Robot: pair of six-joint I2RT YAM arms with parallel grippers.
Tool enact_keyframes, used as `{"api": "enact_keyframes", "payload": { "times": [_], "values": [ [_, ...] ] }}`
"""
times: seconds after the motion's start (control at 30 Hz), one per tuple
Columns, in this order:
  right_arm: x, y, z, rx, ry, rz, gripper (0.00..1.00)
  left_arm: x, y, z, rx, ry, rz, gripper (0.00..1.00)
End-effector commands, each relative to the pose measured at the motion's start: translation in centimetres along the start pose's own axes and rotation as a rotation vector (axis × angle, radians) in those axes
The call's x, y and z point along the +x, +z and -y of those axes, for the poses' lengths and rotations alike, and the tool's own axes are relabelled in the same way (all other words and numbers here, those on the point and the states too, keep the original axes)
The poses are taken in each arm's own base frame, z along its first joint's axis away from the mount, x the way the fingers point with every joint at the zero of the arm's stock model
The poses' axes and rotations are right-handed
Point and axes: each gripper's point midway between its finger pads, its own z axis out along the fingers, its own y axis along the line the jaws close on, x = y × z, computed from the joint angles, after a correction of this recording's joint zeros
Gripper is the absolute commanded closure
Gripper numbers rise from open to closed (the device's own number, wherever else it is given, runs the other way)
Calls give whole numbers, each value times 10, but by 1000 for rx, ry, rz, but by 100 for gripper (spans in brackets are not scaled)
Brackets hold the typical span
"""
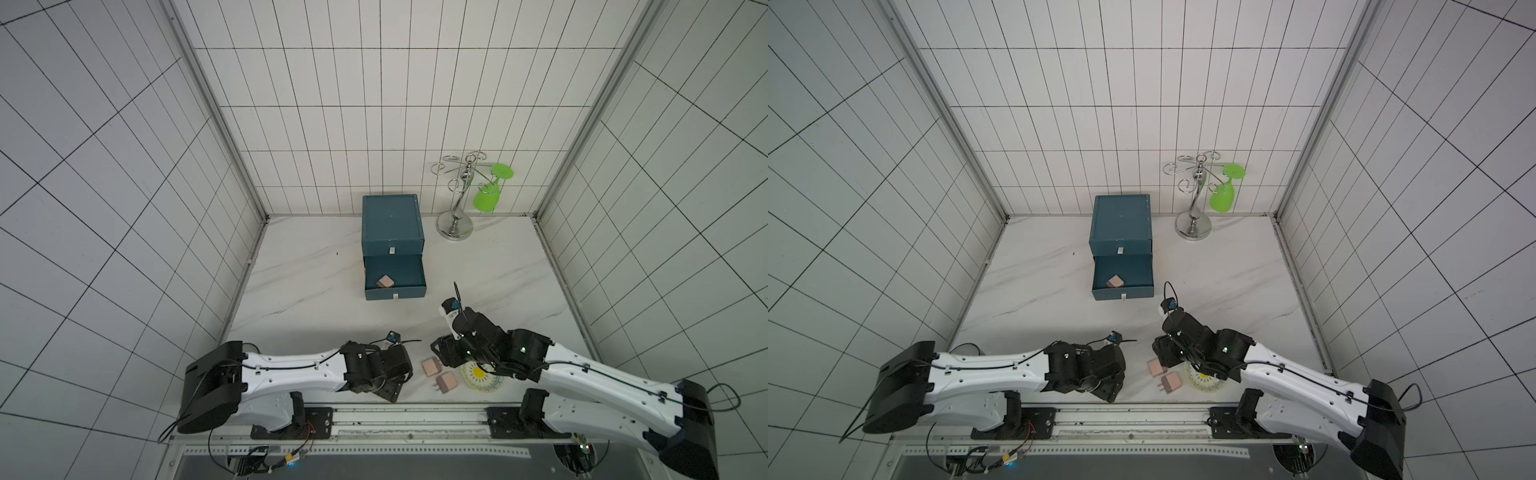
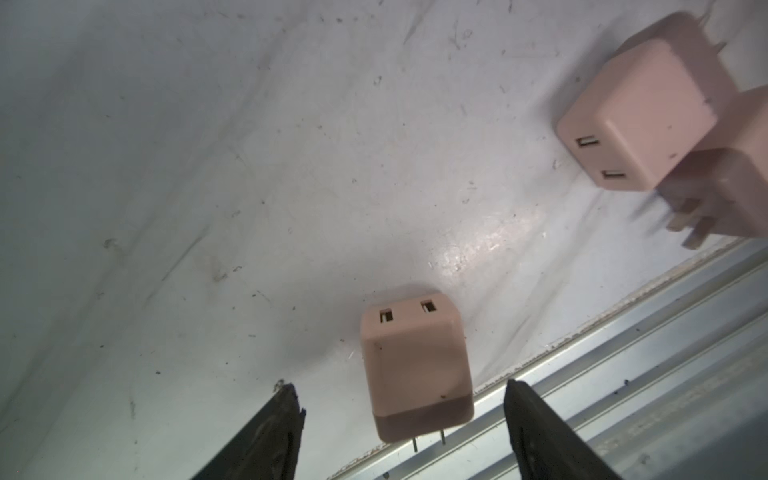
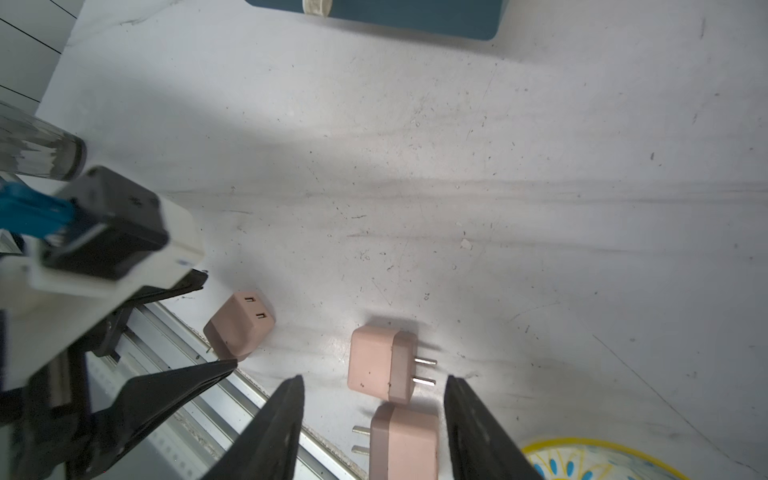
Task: Place the plugs into the drawer by color
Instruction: Pick up the plug from the center of the board.
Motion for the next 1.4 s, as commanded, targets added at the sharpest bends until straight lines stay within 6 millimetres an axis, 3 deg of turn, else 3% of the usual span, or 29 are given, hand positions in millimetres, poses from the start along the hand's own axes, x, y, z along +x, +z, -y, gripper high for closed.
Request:
{"api": "enact_keyframes", "payload": {
  "times": [0.0,0.13,0.3,0.4,0.53,0.63,0.77,0.87,1.0,1.2,1.3,1.37],
  "values": [
    [0,-5,9,21,3,46,41,-11,3,7,-34,1,20,22],
    [-1,-11,9,6,6,67,40,-17,14,20,-19,17,8,28],
    [2,-10,11,6,3,66,40,-12,32,15,-91,24,-42,53],
    [2,-11,10,0,2,69,40,-9,38,14,-101,17,-62,75],
    [0,-13,11,-2,-3,91,40,-10,36,15,-102,23,-59,88],
    [-4,-18,12,-3,-9,117,41,-30,17,15,-110,24,-1,100],
    [-11,-30,6,-68,-27,183,41,-76,-33,30,88,-19,133,100],
    [-13,-40,-11,-198,-68,212,40,-112,-78,40,322,-53,241,100],
    [-18,-53,-26,-308,-104,238,38,-144,-122,33,500,-102,359,100],
    [-42,-54,-12,-229,-74,254,37,-179,-162,4,428,-160,511,100],
    [-53,-50,-1,-179,-46,261,39,-207,-163,-28,200,-212,543,100],
    [-53,-45,3,-159,-39,265,39,-225,-156,-38,110,-224,521,100]
  ]
}}
